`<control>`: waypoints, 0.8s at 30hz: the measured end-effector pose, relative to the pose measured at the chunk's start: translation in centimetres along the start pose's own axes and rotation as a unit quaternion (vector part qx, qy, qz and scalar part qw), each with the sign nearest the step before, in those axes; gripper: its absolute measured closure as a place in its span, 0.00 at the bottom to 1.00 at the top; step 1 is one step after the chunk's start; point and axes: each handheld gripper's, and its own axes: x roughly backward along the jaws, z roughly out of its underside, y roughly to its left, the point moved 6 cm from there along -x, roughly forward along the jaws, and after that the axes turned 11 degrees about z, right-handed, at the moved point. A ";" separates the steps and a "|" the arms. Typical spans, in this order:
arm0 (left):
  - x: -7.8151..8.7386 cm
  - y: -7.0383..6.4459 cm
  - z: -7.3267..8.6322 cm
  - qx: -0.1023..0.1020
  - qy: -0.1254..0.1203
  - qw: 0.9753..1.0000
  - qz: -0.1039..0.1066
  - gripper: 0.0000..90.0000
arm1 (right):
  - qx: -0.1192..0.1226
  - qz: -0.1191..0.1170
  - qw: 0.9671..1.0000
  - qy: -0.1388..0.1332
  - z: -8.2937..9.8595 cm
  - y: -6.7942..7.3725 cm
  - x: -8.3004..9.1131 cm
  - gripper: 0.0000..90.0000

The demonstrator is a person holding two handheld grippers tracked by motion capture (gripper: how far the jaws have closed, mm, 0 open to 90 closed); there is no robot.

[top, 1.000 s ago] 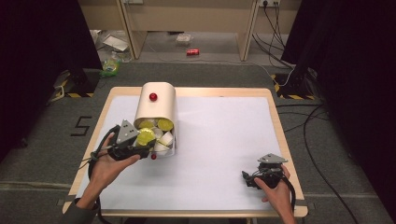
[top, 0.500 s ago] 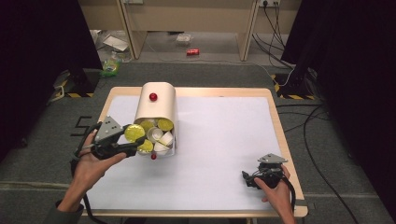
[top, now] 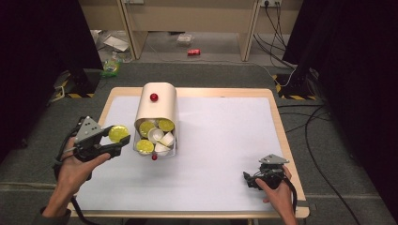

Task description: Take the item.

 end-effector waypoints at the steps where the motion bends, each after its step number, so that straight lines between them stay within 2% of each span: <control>1: 0.1 0.2 0.1 0.001 0.000 1.000 -0.003 0.44 | 0.000 0.000 1.000 0.000 0.0 0.0 0.0 0.01; 13: 0.1 2.8 2.7 0.026 -0.015 0.999 -0.044 0.44 | 0.000 0.000 1.000 0.000 0.0 0.0 0.0 0.01; 18: -0.6 3.6 4.8 0.042 -0.007 0.998 -0.046 0.44 | 0.000 0.000 1.000 0.000 0.0 0.0 0.0 0.01; 24: -1.4 4.2 6.4 0.047 -0.003 0.998 -0.051 0.44 | -0.001 0.000 1.000 0.000 0.0 0.0 0.0 0.01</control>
